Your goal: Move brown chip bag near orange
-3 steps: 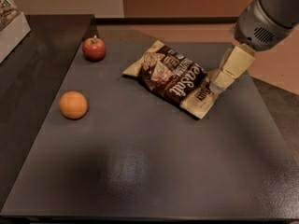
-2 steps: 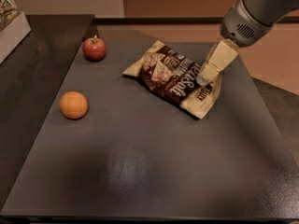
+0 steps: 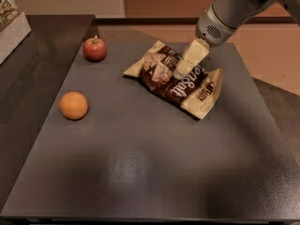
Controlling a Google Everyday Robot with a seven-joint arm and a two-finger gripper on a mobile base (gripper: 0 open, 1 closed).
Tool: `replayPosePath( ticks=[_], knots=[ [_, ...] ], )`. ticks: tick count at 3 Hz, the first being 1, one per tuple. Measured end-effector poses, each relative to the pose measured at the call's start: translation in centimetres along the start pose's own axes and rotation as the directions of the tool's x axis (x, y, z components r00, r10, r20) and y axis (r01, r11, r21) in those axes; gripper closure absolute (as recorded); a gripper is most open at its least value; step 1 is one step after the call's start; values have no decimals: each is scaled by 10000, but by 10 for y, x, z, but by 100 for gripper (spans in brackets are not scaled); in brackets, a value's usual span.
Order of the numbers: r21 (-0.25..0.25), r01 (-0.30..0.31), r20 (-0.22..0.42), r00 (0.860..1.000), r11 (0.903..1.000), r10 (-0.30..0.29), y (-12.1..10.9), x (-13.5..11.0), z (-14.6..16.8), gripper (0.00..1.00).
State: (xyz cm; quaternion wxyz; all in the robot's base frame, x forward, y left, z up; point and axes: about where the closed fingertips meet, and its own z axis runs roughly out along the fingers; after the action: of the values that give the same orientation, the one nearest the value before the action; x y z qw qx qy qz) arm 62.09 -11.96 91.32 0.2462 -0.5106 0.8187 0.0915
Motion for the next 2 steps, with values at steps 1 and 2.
replayPosePath(
  ticks=[1, 2],
  knots=[
    [-146, -121, 38, 9999, 9998, 121, -10, -11, 31, 0],
    [-287, -219, 75, 9997, 9993, 221, -17, -20, 54, 0]
  ],
)
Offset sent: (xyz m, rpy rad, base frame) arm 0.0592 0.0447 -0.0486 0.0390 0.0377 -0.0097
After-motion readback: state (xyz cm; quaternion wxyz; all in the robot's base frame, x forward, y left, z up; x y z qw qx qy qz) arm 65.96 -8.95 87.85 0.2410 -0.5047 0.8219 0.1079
